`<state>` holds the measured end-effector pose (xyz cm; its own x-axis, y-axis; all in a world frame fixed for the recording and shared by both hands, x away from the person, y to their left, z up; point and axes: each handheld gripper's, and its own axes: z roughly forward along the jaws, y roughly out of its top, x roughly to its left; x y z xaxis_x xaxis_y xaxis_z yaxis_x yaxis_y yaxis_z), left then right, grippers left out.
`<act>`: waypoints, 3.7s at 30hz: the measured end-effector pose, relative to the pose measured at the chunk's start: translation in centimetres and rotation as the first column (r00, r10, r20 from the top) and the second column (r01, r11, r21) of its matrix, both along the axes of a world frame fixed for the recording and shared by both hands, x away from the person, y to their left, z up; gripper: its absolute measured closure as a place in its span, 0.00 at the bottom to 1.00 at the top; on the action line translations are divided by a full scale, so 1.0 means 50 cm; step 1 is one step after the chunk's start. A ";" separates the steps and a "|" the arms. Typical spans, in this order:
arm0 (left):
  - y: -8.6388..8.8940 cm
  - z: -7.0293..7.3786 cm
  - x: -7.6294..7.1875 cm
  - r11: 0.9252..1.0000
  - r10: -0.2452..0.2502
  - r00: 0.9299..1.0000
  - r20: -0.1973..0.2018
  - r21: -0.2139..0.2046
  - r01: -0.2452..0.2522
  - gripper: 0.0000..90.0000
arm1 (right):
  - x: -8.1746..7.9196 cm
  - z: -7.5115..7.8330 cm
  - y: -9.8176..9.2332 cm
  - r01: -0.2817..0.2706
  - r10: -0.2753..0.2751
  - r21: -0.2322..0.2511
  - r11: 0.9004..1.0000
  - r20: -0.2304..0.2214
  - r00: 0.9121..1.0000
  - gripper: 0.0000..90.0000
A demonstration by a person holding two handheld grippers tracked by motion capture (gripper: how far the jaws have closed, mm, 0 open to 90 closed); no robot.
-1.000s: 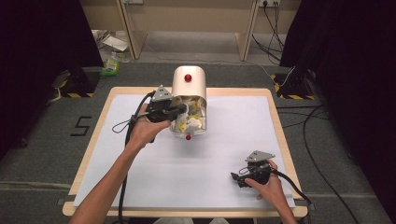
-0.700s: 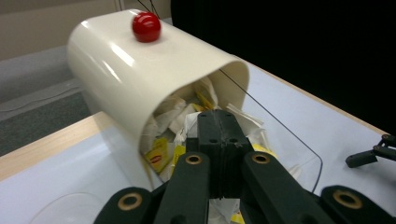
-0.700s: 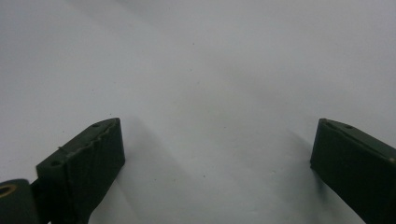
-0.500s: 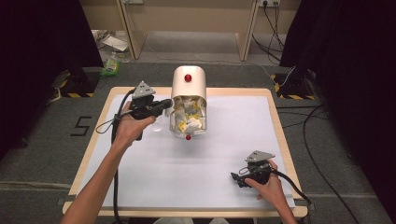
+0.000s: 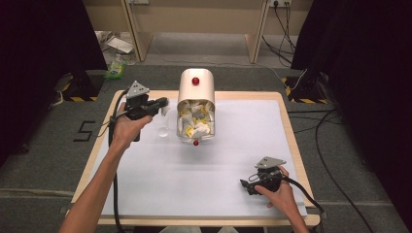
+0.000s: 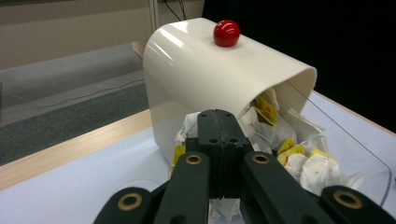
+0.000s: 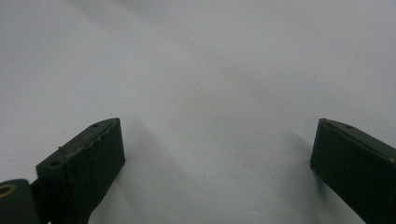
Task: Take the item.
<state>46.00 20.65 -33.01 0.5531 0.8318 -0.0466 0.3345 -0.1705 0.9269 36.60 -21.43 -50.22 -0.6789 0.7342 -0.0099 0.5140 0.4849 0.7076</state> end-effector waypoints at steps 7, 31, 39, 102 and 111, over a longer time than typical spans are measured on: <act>0.004 -0.011 0.019 1.000 0.019 1.000 0.010 -0.002 -0.019 0.99 | 0.000 0.000 0.000 0.000 0.000 0.000 1.000 0.000 1.000 0.04; 0.023 -0.080 0.073 0.997 0.076 0.997 -0.011 0.004 -0.076 0.99 | 0.000 0.000 0.000 0.000 0.000 0.000 1.000 0.001 1.000 0.04; 0.037 -0.112 0.078 0.995 0.095 0.995 -0.027 0.000 -0.095 0.99 | 0.000 0.001 0.000 0.001 -0.001 -0.001 1.000 -0.001 1.000 0.04; 0.060 -0.166 0.051 0.993 0.112 0.984 -0.139 -0.029 -0.117 0.22 | 0.000 0.000 0.000 0.001 -0.001 0.000 1.000 0.001 1.000 0.04; 0.064 -0.177 0.026 0.994 0.112 0.984 -0.140 -0.004 -0.113 0.18 | -0.001 0.000 0.000 0.002 -0.002 0.000 1.000 -0.001 1.000 0.04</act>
<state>47.32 23.85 -41.86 0.4435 0.8872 -0.1268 0.4768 -0.1138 0.8716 36.57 -21.43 -50.20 -0.6774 0.7355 -0.0096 0.5156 0.4841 0.7070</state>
